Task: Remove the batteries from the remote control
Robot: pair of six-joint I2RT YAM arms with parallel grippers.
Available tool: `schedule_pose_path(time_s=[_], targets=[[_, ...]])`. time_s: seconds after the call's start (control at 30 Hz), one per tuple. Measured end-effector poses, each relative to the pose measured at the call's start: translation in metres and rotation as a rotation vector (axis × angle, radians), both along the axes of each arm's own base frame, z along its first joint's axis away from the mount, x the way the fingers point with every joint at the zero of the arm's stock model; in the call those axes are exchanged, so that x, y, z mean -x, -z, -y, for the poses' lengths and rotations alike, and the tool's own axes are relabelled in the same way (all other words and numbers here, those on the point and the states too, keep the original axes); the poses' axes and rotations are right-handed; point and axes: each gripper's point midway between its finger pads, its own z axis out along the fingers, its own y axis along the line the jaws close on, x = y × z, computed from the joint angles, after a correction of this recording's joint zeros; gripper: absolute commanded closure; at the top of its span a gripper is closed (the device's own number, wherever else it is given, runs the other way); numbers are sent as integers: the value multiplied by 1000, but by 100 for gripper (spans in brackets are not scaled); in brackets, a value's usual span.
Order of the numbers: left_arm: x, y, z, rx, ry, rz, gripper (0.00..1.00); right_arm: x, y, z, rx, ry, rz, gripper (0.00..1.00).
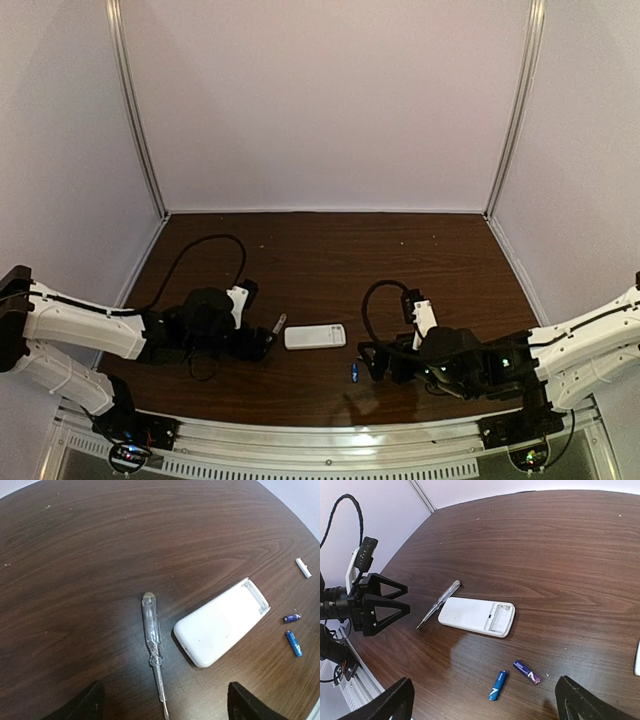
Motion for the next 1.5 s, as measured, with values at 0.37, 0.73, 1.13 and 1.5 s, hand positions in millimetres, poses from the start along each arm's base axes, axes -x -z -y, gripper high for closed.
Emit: schedule_pose_path(time_s=[0.37, 0.73, 1.13, 1.5], targets=[[-24, -45, -17, -82, -72, 195, 3, -19, -42, 23, 91, 61, 197, 0], [-63, -118, -30, -154, -192, 396, 2, -87, -90, 65, 181, 196, 320, 0], [-128, -152, -125, -239, -419, 485, 3, -176, -111, 131, 246, 374, 348, 0], [-165, -127, -186, -266, -478, 493, 3, -249, -51, 187, 406, 466, 227, 0]])
